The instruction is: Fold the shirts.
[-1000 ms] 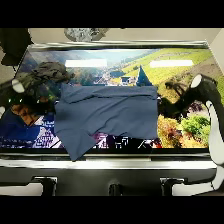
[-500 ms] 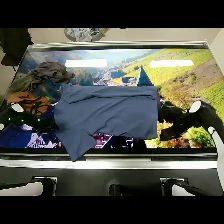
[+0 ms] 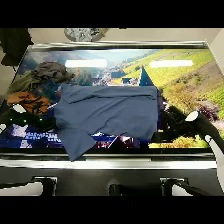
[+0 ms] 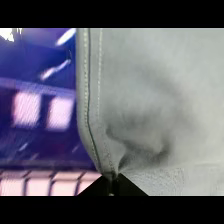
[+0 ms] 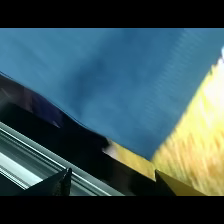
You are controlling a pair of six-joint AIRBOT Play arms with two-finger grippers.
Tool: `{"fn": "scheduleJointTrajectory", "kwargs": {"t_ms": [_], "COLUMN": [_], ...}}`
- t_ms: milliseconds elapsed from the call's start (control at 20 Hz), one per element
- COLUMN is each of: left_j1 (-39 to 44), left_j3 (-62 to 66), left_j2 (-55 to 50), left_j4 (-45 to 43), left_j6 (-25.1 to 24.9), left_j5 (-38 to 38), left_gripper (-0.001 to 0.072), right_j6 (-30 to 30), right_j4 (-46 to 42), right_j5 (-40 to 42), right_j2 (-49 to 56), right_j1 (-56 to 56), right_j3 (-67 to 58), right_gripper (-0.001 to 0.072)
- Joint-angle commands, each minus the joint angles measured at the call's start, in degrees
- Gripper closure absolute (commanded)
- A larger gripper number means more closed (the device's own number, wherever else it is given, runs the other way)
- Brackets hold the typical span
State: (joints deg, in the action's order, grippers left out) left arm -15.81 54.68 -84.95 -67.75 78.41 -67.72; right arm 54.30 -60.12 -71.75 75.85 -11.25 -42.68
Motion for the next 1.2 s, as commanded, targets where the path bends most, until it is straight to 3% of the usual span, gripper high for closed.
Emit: {"fn": "scheduleJointTrajectory", "kwargs": {"t_ms": [0, 100, 250, 500, 550, 600, 650, 900, 1150], "left_j1": [0.0, 0.0, 0.0, 0.0, 0.0, 0.0, 0.0, 0.0, 0.0], "left_j3": [0.0, 0.0, 0.0, 0.0, 0.0, 0.0, 0.0, 3.7, 19.3], "left_j2": [0.2, 0.2, 0.2, 0.2, 0.2, 0.2, 0.2, 3.1, 20.0], "left_j4": [-0.6, -0.6, -0.5, -0.6, -0.5, -0.6, -0.6, -0.6, 3.1], "left_j6": [0.0, 0.0, 0.0, 0.0, 0.0, 0.0, 0.0, -1.1, 0.1], "left_j5": [0.7, 0.7, 0.5, -0.2, -0.2, -0.2, -0.3, -0.8, 3.8], "left_gripper": [0.0677, 0.0677, 0.0677, 0.0677, 0.0677, 0.0677, 0.0677, 0.068, 0.068], "right_j6": [-0.3, 0.1, 3.5, 9.0, 9.5, 9.6, 9.8, 1.2, -5.6], "right_j4": [7.9, 10.0, 10.0, 9.8, 9.5, 9.1, 8.8, 6.2, -3.3], "right_j5": [9.8, 13.0, 16.2, 18.1, 17.8, 17.3, 17.0, 14.8, 10.7], "right_j2": [0.3, 0.8, 0.9, 0.9, 0.9, 0.9, 0.9, -1.4, -10.4], "right_j1": [0.1, 0.1, 0.1, 0.1, 0.1, 0.1, 0.1, 0.1, 0.1], "right_j3": [4.2, 5.6, 5.8, 5.8, 5.8, 5.8, 5.8, 0.3, -26.8], "right_gripper": [0.0084, 0.0132, 0.0277, 0.0286, 0.0391, 0.059, 0.0672, 0.0674, 0.0674]}}
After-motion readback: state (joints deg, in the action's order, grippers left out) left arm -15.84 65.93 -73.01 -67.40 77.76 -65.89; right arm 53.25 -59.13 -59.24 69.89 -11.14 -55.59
